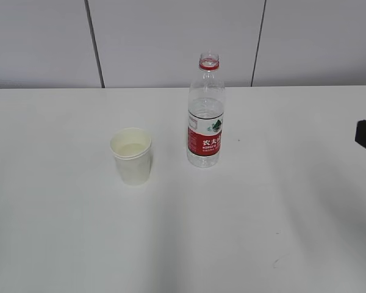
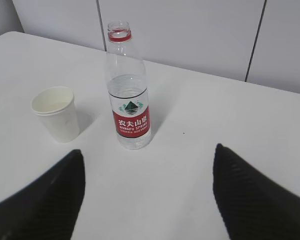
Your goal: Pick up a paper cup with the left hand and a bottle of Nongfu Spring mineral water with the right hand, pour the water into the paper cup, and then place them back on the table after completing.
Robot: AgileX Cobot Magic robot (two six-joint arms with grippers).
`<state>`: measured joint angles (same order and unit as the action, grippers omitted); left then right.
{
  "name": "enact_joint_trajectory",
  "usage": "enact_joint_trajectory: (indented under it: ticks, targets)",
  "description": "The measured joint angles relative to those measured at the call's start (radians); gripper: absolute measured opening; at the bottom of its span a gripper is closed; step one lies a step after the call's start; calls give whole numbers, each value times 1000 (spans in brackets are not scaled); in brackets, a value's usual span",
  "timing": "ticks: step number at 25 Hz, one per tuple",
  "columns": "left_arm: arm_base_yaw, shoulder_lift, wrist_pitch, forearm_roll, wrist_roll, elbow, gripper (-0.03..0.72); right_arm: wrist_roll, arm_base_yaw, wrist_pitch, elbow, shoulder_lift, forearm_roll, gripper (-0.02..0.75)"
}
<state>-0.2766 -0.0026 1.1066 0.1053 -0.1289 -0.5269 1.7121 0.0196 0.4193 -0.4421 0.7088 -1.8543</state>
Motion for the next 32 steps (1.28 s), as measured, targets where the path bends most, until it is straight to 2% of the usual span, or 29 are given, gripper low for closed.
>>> enact_joint_trajectory:
  ticks: [2,4,9,14,17,18,19,21,24,28,32]
  targets:
    - [0,0,0,0,0,0,406,-23,0,3,25,-51,4,587]
    - [0,0,-1,-1,0,0,403,-102,0,5,46,-89,84,587]
    - [0,0,-1,-1,0,0,396,-449,0,-93,86,-145,536,587]
    - [0,0,-1,-1,0,0,396,-726,0,-299,93,-195,863,587]
    - [0,0,-1,-1,0,0,396,-1012,0,-443,93,-251,1152,587]
    - [0,0,-1,-1,0,0,396,-1240,0,-576,93,-301,1323,587]
    - [0,0,-1,-1,0,0,396,-1240,0,-576,93,-301,1323,587]
    - [0,0,-1,-1,0,0,391,-1402,0,-728,93,-353,1450,587]
    - [0,0,-1,-1,0,0,383,-1553,0,-896,93,-445,1579,587]
    - [0,0,-1,-1,0,0,377,-1695,0,-1061,83,-567,1694,587]
    - [0,0,-1,-1,0,0,375,-1820,0,-1226,-1,-629,1799,587]
